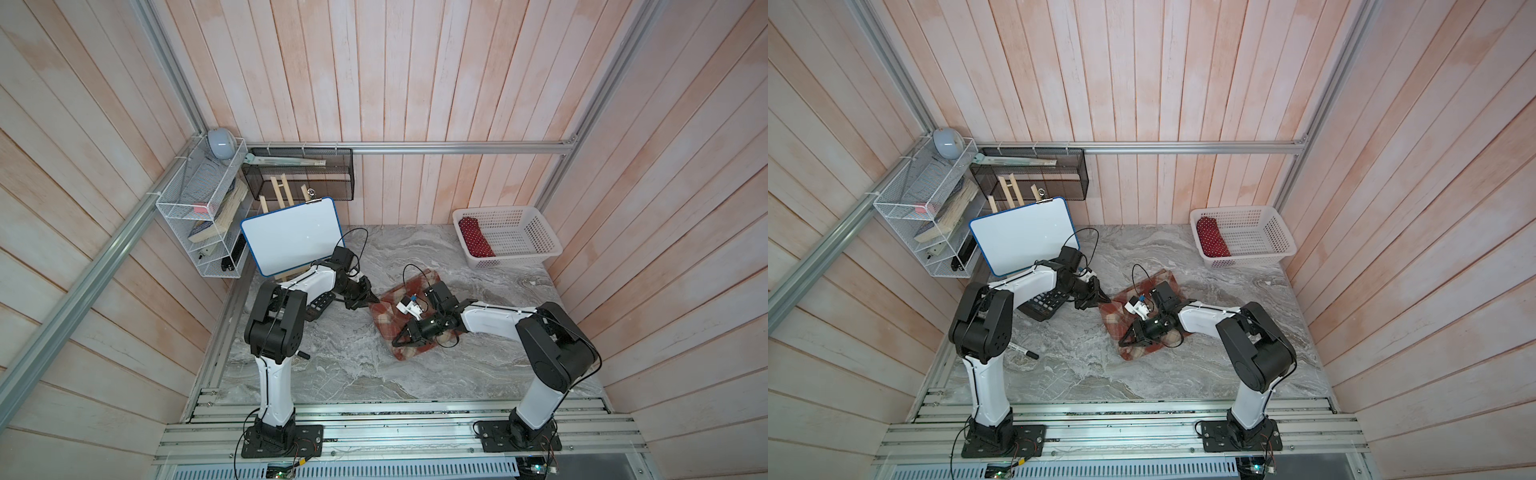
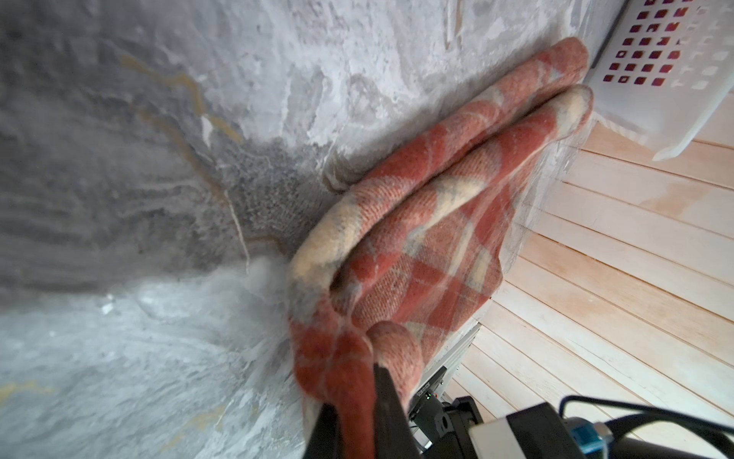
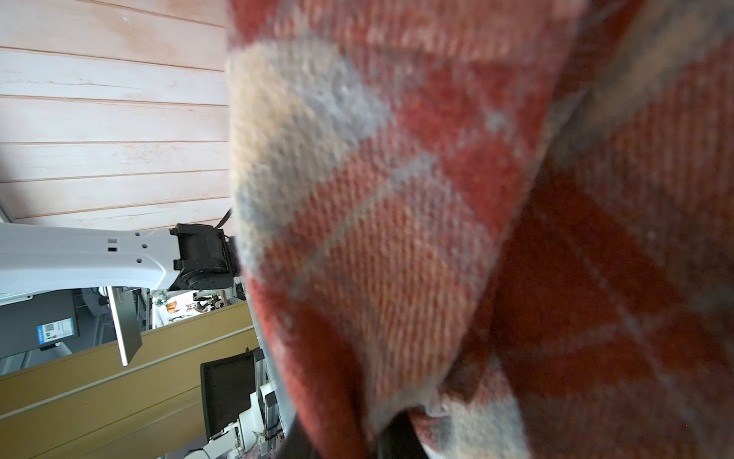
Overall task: Roll up the skirts
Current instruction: Roll the skirt at the center of the board.
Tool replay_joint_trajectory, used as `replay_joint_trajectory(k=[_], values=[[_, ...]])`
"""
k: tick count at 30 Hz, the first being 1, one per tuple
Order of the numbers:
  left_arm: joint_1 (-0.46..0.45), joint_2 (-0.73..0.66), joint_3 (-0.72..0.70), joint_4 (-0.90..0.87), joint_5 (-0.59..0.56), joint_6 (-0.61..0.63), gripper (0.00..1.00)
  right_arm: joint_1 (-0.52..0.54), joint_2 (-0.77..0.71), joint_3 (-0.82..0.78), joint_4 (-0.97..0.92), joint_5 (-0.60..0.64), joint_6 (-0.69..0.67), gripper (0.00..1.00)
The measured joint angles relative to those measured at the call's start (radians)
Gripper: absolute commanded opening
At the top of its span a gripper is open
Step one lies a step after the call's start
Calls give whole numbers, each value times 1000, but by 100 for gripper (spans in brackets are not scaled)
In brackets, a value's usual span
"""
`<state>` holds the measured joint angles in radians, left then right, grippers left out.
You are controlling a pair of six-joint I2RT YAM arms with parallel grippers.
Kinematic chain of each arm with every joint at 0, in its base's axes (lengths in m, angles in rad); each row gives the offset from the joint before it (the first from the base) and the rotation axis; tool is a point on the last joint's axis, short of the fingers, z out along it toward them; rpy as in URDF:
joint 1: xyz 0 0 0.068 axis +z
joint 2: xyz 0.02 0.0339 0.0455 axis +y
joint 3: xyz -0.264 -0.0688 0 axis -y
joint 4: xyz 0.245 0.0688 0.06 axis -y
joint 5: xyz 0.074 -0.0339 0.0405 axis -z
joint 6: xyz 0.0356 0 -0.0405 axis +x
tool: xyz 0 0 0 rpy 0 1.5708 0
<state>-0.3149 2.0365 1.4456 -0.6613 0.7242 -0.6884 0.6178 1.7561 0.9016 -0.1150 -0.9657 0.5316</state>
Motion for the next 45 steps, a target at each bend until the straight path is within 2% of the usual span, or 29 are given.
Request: replay_joint_trajectory(k=[9, 12, 14, 15, 18, 19, 20, 21, 27, 40, 44, 45], values=[[-27, 82, 195, -213, -51, 39, 0, -31, -22, -35, 56, -45, 49, 4], [-35, 95, 217, -242, -66, 51, 0, -40, -25, -54, 83, -64, 73, 4], [-40, 95, 217, -249, -77, 56, 21, -47, -24, -76, 114, -83, 97, 5], [-42, 95, 217, -249, -82, 60, 28, -51, -24, -89, 134, -93, 111, 5], [-45, 92, 206, -229, -103, 49, 69, -60, -22, -116, 161, -113, 139, 5], [-43, 90, 198, -217, -108, 43, 90, -62, -18, -123, 171, -118, 149, 5], [-43, 88, 190, -205, -113, 35, 97, -64, -13, -127, 178, -126, 155, 5], [-42, 86, 183, -193, -120, 29, 100, -66, -7, -133, 191, -137, 163, 5], [-40, 55, 164, -143, -157, 3, 100, -89, 5, -156, 233, -183, 198, 5], [-41, -163, -21, 60, -177, -45, 100, -157, 11, -233, 408, -259, 333, 4], [-45, -152, -21, 66, -171, -35, 91, -165, 16, -236, 419, -259, 346, 4], [-48, -149, -23, 66, -170, -32, 78, -170, 19, -237, 422, -259, 352, 4]])
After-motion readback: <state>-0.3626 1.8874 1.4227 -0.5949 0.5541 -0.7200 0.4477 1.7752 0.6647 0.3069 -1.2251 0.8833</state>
